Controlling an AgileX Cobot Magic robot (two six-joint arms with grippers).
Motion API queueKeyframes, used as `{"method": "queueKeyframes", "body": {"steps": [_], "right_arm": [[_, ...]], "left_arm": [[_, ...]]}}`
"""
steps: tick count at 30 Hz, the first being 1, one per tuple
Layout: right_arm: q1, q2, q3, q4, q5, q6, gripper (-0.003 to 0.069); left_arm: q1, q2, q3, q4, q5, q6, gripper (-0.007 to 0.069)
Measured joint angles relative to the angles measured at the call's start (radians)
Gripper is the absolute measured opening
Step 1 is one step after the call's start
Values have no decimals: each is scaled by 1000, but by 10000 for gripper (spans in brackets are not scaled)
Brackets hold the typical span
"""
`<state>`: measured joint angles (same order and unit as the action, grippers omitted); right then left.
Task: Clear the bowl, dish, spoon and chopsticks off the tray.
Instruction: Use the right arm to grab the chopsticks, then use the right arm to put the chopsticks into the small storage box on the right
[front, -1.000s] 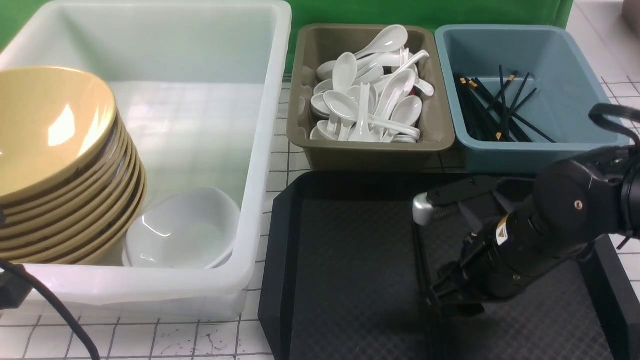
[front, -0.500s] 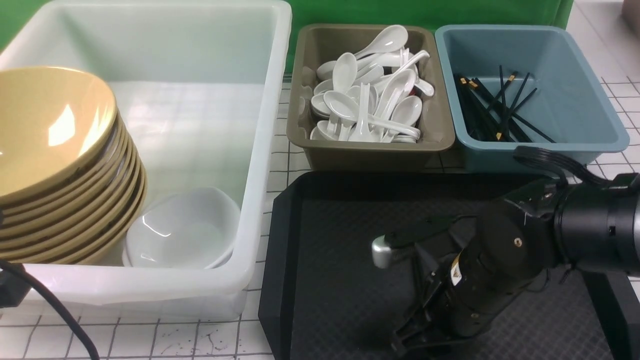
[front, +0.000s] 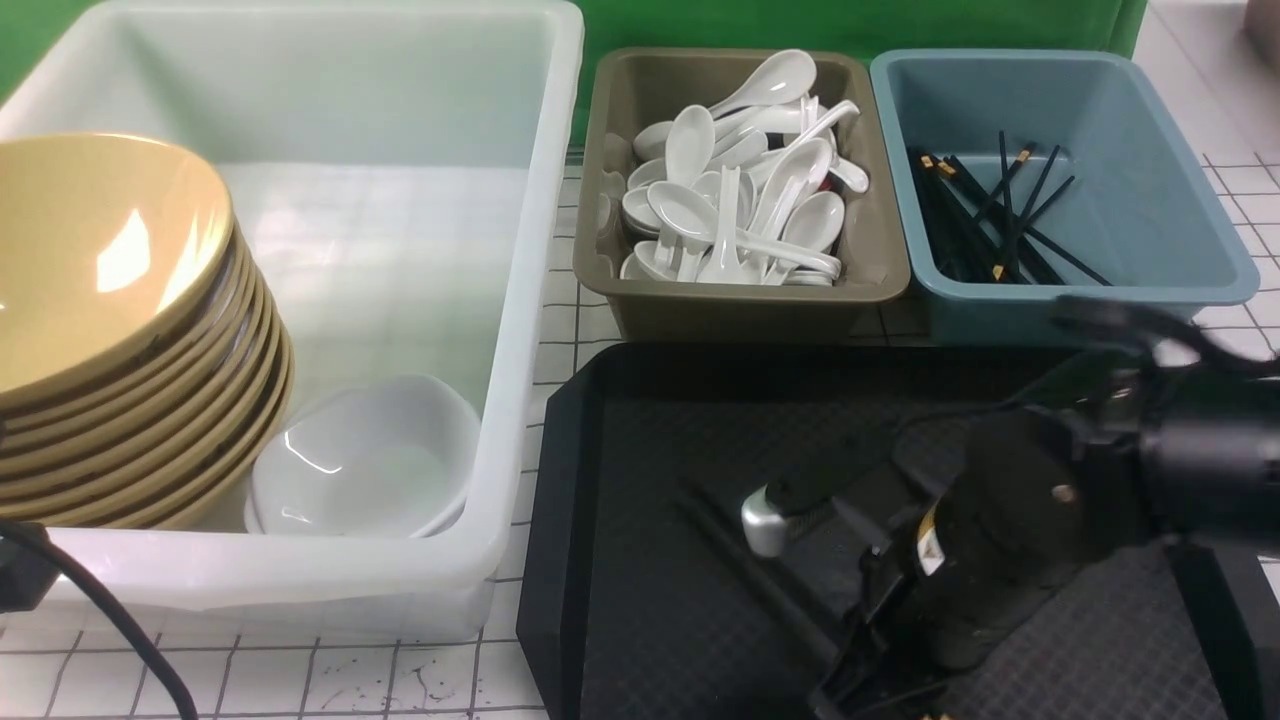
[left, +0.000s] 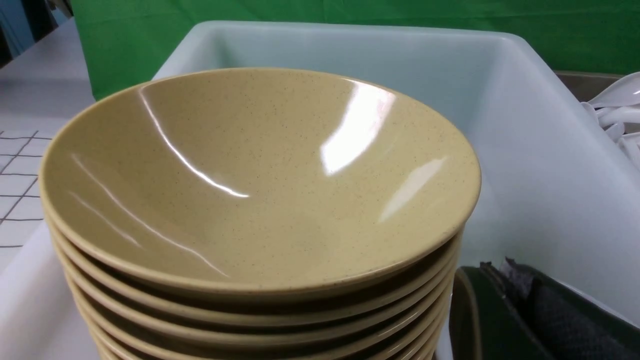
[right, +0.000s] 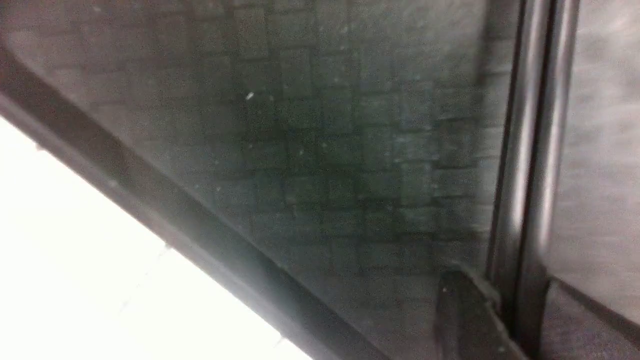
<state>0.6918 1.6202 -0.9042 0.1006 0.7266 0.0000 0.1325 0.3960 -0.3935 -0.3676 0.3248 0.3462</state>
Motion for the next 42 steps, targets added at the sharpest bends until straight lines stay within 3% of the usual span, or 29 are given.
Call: {"method": "queueKeyframes", "body": {"steps": [4,9,10,15,19,23,29,36,39,42], "right_arm": [[-16,-175,-2,-125,8,21,173],[-125,-301,-50,-199,0,24,173],[-235,-324,-125,-228,-59,11,173],[-454,-207,-328,-214,-180,0,173],[-545,17,-535,-185,-234,0,173],[-579,278,-747,-173,-186,9,173],[-598,603,-1021,-170,69,59,173],[-600,682,-1111,-126,169,107,186],[-600,668,-1114,-119,190,109,255],[-601,606,-1114,-116,230,73,382]], "left_arm": [[0,0,0,-1,0,0,-12],[0,0,0,-9,0,0,-12],[0,0,0,-11,0,0,-12],[0,0,0,-17,-4,0,-12],[0,0,0,-19,-10,0,-12],[0,0,0,-20,-10,0,-12],[0,0,16,-22,-27,0,-12],[0,0,62,-23,-61,0,-12],[0,0,62,-23,-60,0,-12],[0,0,62,-23,-48,0,-12]]}}
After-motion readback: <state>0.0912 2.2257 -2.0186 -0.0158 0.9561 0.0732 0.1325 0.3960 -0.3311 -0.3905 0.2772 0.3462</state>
